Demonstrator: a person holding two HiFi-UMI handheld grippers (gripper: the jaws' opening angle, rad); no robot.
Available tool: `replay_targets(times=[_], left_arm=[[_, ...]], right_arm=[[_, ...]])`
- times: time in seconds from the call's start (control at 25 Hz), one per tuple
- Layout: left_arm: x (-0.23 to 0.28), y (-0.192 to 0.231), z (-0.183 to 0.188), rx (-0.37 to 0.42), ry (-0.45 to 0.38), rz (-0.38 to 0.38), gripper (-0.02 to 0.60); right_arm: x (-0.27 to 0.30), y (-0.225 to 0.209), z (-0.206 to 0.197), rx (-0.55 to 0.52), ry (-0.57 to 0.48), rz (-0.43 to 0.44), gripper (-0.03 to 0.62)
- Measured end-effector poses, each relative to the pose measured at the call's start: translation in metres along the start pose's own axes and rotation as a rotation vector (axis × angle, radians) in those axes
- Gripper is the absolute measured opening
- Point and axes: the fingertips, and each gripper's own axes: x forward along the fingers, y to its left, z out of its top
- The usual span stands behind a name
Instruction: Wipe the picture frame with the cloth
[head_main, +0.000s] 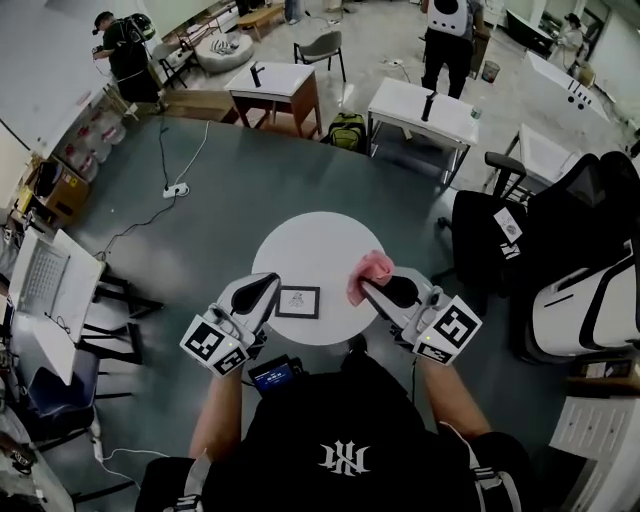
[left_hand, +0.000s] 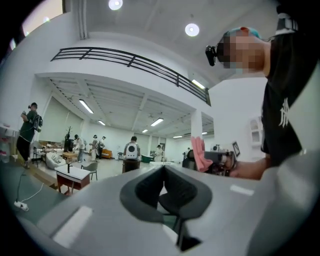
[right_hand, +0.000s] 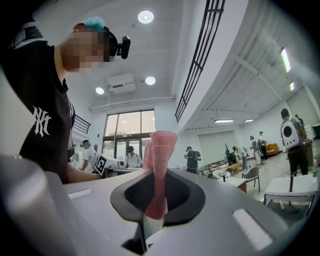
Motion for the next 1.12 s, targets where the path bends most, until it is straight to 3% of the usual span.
replay_targets(times=[0.2,0.36,0.56,0.76,0.92,1.12], left_arm=[[-0.071,-0.052,-0.007,0.007,-0.014,-0.101,0.003],[-0.148,-0.073,-0.026,-0.065,-0.021,-0.164,0.002],[-0.213,-0.095,-0.044,-0.168,-0.067,-0.192,0.0],[-0.238,-0.13,-0.05,-0.142,-0.056,-0.183,0.0],[-0.246,-0.163,-0.042,-0.079,-0.041,-0.195,0.0],[-0.245,-0.214,-0.056,-0.072,0.009,-0.214,0.0]], right_arm=[[-0.014,0.092,-0.018,0.014,0.016,-0.056,0.026],[-0.007,0.166,-0.049,0.067,0.052,-0.063,0.026],[-0.013,0.238,-0.067,0.066,0.09,0.041,0.026],[-0.022,0.285,-0.065,0.128,0.061,0.149,0.025],[-0.03,0.307,-0.055,0.109,0.054,0.2,0.025],[-0.064,0.333,-0.052,0.101,0.025,0.243,0.025]])
